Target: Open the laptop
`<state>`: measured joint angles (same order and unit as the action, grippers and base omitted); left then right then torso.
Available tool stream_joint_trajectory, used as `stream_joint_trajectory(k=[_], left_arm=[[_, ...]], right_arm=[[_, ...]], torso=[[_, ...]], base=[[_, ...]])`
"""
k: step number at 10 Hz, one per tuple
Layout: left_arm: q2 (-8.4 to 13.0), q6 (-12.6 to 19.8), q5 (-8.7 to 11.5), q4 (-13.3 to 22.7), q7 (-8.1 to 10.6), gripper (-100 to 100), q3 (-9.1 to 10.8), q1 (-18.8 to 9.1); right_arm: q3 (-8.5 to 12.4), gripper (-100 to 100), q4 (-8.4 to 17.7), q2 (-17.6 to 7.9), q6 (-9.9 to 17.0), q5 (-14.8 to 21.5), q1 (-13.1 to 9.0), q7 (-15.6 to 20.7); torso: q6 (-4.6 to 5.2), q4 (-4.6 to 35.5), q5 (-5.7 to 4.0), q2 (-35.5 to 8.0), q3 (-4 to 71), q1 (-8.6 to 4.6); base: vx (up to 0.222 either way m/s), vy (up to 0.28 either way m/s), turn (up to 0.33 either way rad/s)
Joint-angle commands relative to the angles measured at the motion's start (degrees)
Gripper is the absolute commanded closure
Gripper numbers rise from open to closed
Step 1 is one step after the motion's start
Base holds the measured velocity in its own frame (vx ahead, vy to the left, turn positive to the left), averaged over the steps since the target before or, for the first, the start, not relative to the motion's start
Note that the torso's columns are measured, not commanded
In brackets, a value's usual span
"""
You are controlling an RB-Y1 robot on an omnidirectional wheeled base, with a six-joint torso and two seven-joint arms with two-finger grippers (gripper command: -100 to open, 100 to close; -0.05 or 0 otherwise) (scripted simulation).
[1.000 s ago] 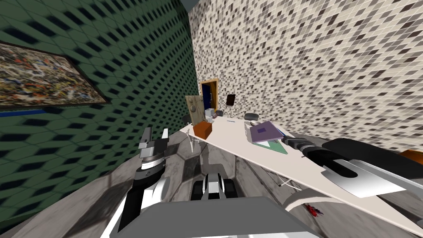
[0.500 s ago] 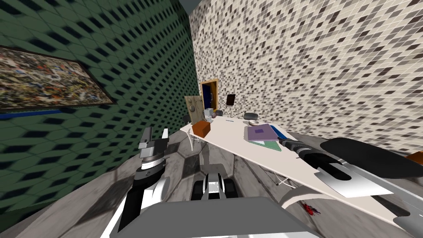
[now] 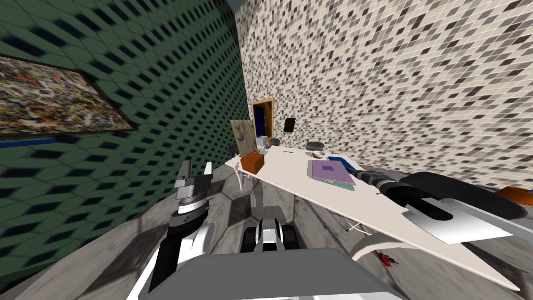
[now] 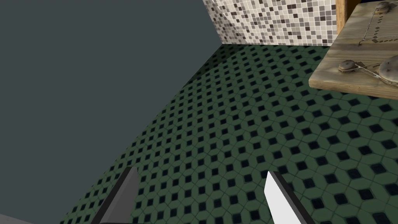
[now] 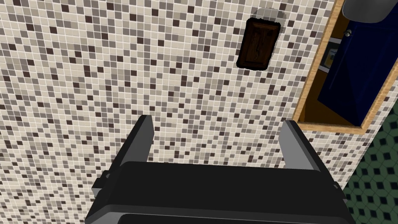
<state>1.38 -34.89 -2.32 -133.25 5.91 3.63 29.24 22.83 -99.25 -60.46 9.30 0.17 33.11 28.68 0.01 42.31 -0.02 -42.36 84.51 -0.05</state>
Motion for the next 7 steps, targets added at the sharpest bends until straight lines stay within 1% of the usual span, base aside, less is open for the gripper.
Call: stream_joint_trajectory(k=[1,2,7], left_arm=[[0.0,0.0,0.0,0.0,0.0,0,0.0,0.0],[0.0,0.0,0.0,0.0,0.0,0,0.0,0.0],[0.0,0.0,0.0,0.0,0.0,0,0.0,0.0]], right_arm=[[0.66,-100,-1.54,-1.66,1.12,-1.2,1.04,-0.5],[0.76,0,-1.74,-1.85,1.4,-1.35,1.14,-0.63],[0.75,0,-1.72,-1.83,1.38,-1.33,1.13,-0.62]], torso=[[0.0,0.0,0.01,0.02,0.02,0.0],[-0.01,-0.02,-0.01,0.05,0.03,0.01],[-0.01,-0.02,0.02,0.08,0.06,0.05]], base=[[0.0,0.0,0.0],[0.0,0.0,0.0],[0.0,0.0,0.0]])
